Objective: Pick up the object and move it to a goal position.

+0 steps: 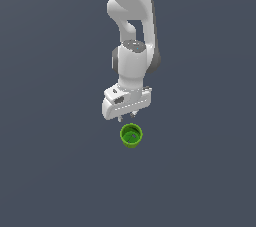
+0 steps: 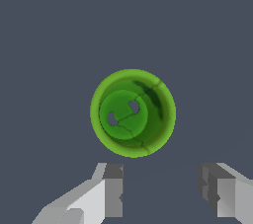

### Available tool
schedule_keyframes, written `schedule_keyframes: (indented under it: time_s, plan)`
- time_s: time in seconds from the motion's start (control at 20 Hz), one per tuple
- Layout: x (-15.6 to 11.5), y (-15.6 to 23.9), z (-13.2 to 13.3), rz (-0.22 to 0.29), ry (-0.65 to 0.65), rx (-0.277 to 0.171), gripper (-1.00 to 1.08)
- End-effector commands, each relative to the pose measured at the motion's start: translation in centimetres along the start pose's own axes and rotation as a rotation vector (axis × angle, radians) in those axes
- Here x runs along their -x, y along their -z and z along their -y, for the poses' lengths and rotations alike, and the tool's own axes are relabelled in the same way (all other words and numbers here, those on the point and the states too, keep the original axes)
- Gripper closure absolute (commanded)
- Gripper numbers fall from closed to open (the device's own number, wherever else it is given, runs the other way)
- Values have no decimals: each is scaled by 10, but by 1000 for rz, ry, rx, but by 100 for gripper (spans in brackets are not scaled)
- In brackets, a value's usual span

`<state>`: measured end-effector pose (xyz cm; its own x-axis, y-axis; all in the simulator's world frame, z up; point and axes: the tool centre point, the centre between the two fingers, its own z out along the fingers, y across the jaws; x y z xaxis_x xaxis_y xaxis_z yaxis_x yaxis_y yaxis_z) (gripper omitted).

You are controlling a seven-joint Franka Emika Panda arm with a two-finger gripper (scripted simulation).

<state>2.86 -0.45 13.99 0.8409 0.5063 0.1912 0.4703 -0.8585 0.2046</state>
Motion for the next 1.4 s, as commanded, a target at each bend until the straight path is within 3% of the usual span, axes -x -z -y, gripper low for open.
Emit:
schedule_keyframes:
  time_s: [0.0, 0.8, 1.35]
  plan:
    - [0, -6, 1, -33, 76, 18, -20]
    - [2, -32, 28, -239, 514, 86, -20]
    - [4, -35, 41, -299, 622, 96, -20]
